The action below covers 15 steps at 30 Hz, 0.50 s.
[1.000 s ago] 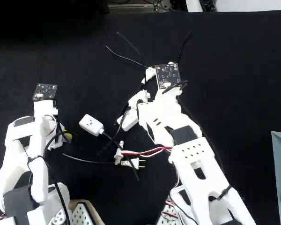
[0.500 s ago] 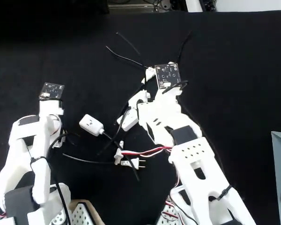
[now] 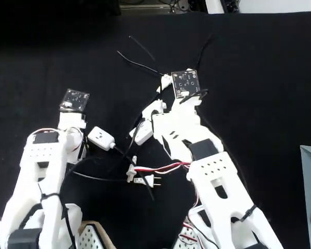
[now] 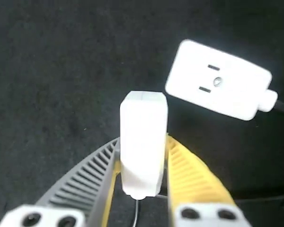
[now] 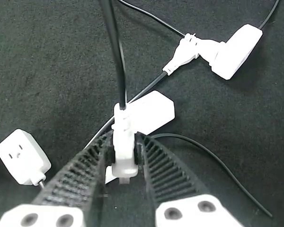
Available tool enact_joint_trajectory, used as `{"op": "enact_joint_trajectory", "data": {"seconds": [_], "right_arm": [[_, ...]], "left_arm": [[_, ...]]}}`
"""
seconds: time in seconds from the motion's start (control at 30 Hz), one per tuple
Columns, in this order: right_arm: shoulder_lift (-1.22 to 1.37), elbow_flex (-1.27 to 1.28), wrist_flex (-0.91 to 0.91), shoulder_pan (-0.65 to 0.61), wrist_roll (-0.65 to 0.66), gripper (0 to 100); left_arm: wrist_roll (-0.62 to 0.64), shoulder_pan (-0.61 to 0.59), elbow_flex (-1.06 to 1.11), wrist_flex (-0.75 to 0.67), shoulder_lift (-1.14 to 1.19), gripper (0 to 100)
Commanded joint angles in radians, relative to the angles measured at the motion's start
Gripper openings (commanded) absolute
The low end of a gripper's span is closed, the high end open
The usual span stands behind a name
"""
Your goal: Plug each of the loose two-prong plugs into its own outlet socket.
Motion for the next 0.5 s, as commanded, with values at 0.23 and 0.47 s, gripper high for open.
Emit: {"op": "enact_joint_trajectory", "data": {"seconds": [0.23,0.47], "right_arm": [[-0.022,0.002,-0.023,0.012,0.008,1.2],[-0.022,0.002,-0.023,0.012,0.008,1.2]], "left_arm": [[-0.072,-0.18,0.004,-0.008,-0.077,29],[-0.078,-0.295,-0.001,-0.091,-0.08,30]]}}
